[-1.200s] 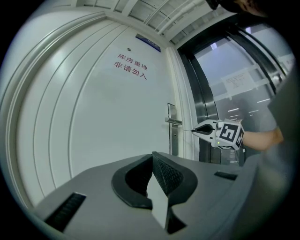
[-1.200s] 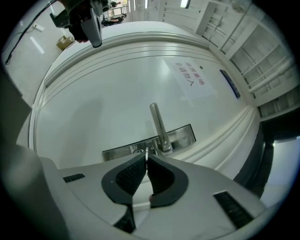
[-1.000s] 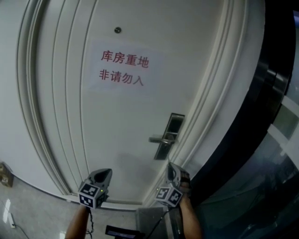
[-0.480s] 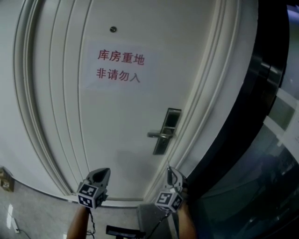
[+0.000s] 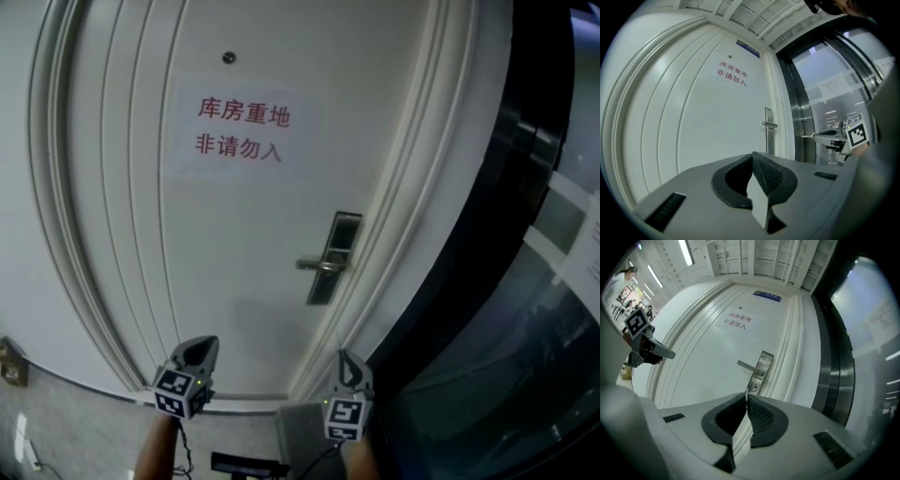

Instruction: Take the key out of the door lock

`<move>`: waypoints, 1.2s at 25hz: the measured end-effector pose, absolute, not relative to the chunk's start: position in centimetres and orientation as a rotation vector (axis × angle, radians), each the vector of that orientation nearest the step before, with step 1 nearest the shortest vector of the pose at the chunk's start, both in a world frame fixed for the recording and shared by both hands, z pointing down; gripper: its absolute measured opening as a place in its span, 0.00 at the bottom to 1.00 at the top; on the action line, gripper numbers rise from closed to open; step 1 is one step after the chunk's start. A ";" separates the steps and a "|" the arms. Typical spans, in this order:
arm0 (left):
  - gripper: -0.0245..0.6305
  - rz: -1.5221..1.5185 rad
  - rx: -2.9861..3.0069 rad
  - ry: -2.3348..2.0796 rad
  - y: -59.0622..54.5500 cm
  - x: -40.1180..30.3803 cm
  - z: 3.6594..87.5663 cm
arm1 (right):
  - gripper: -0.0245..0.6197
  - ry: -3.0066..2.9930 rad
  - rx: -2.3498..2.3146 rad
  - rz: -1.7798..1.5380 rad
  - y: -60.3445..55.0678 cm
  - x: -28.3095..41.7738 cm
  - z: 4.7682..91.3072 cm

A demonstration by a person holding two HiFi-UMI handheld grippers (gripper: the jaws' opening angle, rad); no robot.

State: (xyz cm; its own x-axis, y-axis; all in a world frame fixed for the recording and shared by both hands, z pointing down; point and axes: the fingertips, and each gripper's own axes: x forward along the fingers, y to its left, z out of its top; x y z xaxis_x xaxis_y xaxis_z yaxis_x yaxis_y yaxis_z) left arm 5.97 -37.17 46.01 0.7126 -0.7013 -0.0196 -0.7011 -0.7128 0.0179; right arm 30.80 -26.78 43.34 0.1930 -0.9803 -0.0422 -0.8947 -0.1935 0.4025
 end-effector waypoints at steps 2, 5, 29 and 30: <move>0.05 -0.039 2.901 -1.178 -37.0 6.0 46.1 | 0.07 -1.809 2.215 -0.365 -26.1 30.4 43.7; 0.05 -0.037 2.898 -1.177 -36.7 5.8 46.4 | 0.07 -1.863 2.256 -0.248 -25.3 29.8 44.6; 0.05 0.009 2.919 -1.127 -34.6 3.9 48.6 | 0.07 -1.928 2.368 -0.026 -21.0 26.4 48.4; 0.05 0.008 2.919 -1.128 -34.6 3.8 48.6 | 0.07 -1.930 2.365 -0.030 -21.0 26.2 48.4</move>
State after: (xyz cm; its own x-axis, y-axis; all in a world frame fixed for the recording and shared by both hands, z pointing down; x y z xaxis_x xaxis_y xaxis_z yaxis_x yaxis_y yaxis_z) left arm 3.77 -34.62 48.64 0.7400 -0.6726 0.0092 -0.6727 -0.7399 0.0098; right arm 26.25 -20.98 48.43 0.2023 -0.9785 0.0409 -0.9767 -0.1985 0.0814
